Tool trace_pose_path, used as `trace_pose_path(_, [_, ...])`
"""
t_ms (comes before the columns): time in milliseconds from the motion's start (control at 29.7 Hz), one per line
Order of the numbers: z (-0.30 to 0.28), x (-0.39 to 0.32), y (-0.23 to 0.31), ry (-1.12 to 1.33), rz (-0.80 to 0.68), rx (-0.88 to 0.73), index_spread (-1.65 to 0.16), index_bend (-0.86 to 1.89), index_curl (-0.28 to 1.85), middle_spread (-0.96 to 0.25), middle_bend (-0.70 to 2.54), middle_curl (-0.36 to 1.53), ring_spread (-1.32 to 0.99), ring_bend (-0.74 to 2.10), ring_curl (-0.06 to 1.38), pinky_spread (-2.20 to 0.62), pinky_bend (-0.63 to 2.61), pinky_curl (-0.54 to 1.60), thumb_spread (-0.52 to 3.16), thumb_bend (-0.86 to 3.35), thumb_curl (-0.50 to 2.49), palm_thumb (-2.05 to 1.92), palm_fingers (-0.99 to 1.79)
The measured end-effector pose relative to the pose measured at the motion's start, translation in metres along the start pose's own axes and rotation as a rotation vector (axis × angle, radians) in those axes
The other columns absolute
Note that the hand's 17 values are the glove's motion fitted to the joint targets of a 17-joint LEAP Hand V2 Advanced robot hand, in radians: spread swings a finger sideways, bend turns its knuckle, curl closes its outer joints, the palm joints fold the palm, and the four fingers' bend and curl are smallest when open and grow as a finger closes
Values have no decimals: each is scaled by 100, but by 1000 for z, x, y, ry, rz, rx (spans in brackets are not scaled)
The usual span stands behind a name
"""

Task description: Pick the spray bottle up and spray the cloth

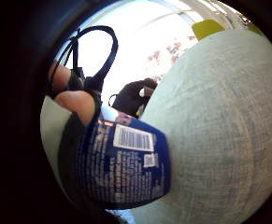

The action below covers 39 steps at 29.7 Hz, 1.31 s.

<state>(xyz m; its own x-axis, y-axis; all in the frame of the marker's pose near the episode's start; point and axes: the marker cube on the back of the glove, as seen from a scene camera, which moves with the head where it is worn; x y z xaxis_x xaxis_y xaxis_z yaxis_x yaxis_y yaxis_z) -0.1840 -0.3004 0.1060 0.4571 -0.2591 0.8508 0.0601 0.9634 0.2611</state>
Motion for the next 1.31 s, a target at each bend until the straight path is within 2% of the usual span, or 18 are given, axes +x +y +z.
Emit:
trace_pose_path(168, [-4,0,3,23,20,-49,-26,12,40,-12,35,53,-11,46,42,7,22,36,77,-4,66,92,110])
trace_pose_path(269, [-18,-3,9,46,38,-84,-27,9,39,-12,28,51,-10,39,42,10,23,37,88,-9,59,77,88])
trace_pose_path(370, [-44,-13,14,94,30,-97,-29,2,35,-11,28,51,-9,40,43,11,29,40,92,-7,55,71,76])
trace_pose_path(538, [-101,-31,35,229,21,-123,-30,6,30,-10,28,49,-8,38,40,13,30,38,98,-4,50,68,73])
trace_pose_path(908, [-221,-31,138,665,163,-191,-32,15,30,-9,26,47,-4,32,38,17,26,37,104,-3,43,64,70])
trace_pose_path(1109, [-247,-40,204,811,172,-150,-33,15,30,-9,25,46,-2,25,36,19,24,36,105,-3,41,62,66])
trace_pose_path(1311, [-256,-44,232,911,145,-120,-33,15,31,-9,24,45,-1,24,35,20,21,35,106,-3,38,61,67])
